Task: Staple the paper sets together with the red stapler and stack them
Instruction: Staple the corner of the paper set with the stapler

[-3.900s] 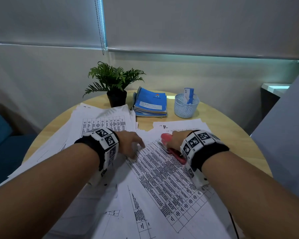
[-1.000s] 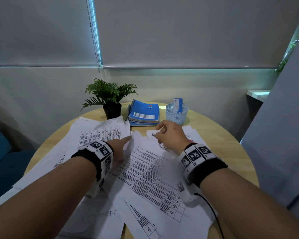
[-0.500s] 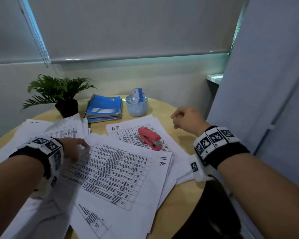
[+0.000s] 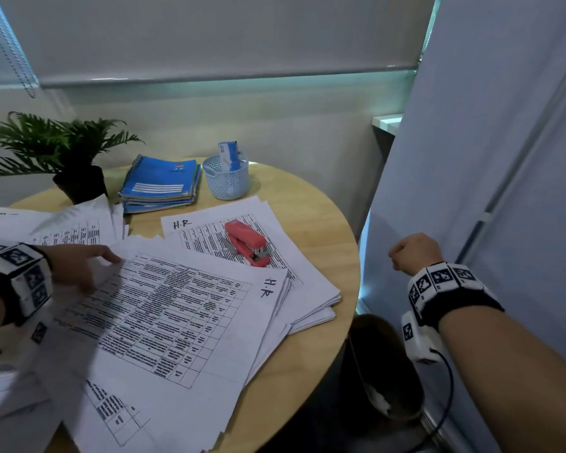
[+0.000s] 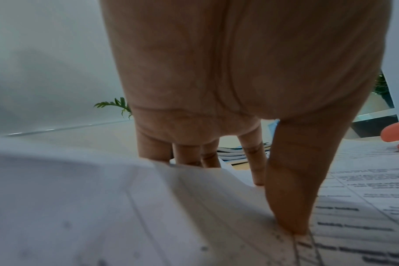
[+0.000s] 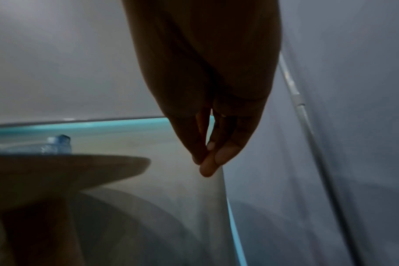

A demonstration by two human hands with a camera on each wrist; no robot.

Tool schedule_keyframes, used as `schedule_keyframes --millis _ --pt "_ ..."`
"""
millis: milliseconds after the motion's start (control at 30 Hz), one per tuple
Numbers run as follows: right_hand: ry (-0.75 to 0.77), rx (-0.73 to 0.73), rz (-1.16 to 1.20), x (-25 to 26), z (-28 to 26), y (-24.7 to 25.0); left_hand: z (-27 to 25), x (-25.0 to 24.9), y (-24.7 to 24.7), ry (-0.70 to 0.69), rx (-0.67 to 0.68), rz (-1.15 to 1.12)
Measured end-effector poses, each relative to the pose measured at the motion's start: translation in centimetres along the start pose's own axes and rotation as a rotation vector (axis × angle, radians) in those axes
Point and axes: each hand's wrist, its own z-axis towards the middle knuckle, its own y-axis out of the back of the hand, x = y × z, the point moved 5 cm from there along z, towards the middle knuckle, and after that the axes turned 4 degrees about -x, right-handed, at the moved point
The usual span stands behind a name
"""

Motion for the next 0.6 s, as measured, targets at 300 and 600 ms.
schedule_keyframes --millis 300,600 --pt "0.020 0.052 -0.166 -1.0 -0.2 -0.2 -0.5 -0.3 0.2 0.010 0.000 0.019" --pt "0.114 0.044 -0.093 3.0 -1.0 1.7 -1.5 -0.5 0.4 -0.003 -0.013 0.053"
